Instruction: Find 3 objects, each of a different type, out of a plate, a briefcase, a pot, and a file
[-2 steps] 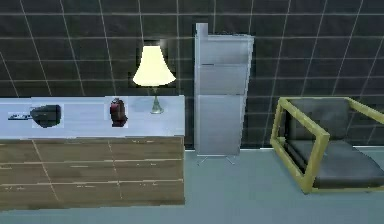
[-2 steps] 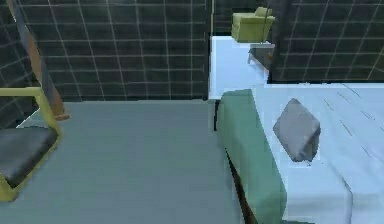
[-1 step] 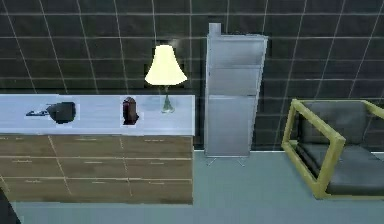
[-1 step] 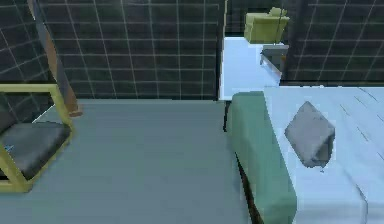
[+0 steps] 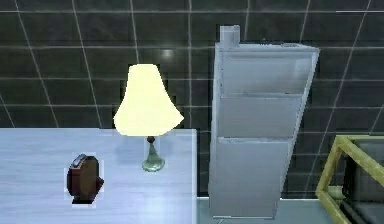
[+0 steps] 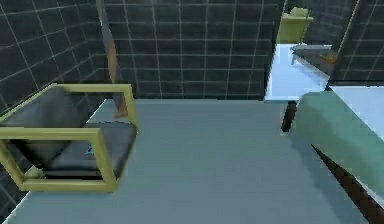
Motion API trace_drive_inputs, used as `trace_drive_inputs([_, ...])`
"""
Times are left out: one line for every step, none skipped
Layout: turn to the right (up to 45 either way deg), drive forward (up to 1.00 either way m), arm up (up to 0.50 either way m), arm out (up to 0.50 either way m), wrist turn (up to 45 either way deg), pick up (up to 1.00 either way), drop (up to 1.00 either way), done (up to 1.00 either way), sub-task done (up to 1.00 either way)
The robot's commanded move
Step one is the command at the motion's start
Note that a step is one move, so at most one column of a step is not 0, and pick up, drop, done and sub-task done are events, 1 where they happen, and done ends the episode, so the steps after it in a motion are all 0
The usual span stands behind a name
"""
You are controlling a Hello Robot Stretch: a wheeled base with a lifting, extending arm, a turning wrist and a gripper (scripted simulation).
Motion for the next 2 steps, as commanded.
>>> trace_drive_inputs([15.0, 0.0, 0.0, 0.0, 0.0, 0.0, 0.0, 0.0, 0.0])
trace_drive_inputs([0.0, 0.0, 0.0, 0.0, 0.0, 0.0, 0.0, 0.0, 1.0])
